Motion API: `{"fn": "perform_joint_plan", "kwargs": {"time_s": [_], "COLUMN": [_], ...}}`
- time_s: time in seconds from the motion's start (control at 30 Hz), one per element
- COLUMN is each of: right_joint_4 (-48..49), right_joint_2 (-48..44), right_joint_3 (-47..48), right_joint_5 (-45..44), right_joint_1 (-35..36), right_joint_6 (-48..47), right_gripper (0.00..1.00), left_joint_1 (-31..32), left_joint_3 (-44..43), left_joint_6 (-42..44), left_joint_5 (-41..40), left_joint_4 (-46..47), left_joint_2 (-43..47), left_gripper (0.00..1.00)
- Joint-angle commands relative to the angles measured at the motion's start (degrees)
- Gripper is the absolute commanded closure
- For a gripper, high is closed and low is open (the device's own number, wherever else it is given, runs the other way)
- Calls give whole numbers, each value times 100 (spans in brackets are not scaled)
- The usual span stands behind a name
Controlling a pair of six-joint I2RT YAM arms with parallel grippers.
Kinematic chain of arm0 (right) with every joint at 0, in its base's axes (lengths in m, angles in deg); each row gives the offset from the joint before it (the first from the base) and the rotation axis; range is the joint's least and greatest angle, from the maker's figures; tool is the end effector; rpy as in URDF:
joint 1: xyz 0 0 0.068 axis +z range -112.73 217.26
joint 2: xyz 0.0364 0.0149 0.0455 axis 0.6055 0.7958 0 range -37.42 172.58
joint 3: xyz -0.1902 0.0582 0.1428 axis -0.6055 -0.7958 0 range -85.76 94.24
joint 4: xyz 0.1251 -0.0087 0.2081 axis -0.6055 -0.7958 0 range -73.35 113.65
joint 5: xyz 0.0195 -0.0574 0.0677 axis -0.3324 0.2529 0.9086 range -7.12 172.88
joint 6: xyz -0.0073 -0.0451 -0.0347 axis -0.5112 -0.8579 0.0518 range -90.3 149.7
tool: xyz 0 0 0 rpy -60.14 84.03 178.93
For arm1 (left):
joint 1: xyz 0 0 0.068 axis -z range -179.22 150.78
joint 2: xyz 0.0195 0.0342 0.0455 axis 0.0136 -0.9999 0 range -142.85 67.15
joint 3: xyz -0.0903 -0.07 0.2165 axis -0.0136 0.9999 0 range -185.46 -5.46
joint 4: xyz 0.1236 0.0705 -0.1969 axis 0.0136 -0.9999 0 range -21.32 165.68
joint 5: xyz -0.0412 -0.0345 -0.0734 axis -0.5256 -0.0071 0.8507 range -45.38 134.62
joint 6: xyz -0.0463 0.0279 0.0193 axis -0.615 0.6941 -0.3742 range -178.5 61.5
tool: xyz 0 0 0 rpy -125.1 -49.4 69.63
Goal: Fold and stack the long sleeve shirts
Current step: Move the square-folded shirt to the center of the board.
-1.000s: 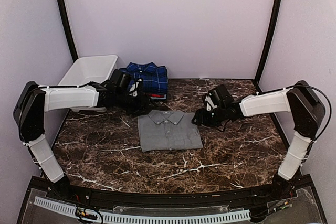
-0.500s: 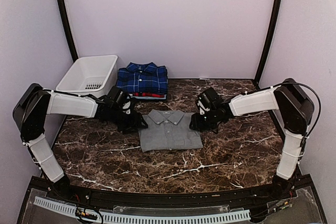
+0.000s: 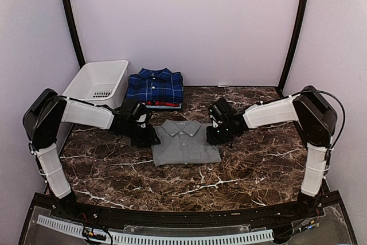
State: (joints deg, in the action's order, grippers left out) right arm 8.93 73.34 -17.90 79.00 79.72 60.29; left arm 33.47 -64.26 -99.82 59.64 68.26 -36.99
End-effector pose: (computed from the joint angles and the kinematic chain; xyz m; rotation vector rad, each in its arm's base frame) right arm 0.2751 0.2480 0.1272 -0.2454 2.6110 0.3816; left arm 0.2862 -0.1961 0.1332 -0.0822 2.6587 -0.8187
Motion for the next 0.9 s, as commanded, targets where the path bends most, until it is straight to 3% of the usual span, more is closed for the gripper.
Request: {"fn": "perform_joint_plan", "kwargs": {"time_s": [0.0, 0.13, 0.2, 0.53, 0.6, 0.77, 0.87], "right_joint_4": [-239, -427, -518, -865, -781, -509, -359], "right_joint_2": [128, -24, -189, -956, -1047, -1150, -1218], "right_joint_3": [203, 412, 451, 52, -261, -1061, -1377], "right_joint_5": [-6, 51, 50, 65, 6, -75, -74], "right_joint_1": [79, 74, 78, 79, 59, -108, -228], "right_joint_6": [-25, -120, -146, -267, -236, -56, 53], "right_gripper": [78, 97, 100, 100, 100, 100, 100], "left_joint_1": [75, 123, 156, 496, 526, 545, 546], "left_joint_3": [-229, -513, -664, -816, -639, -421, -401], "left_joint_6": [-68, -29, 36, 113, 53, 13, 42], "left_joint_5": [110, 231, 229, 72, 54, 60, 9], "left_joint_4": [-41, -224, -433, -1378, -1293, -1100, -1019], "left_joint_2": [-107, -50, 53, 494, 507, 321, 260], "left_gripper": [67, 87, 96, 100, 96, 65, 59]}}
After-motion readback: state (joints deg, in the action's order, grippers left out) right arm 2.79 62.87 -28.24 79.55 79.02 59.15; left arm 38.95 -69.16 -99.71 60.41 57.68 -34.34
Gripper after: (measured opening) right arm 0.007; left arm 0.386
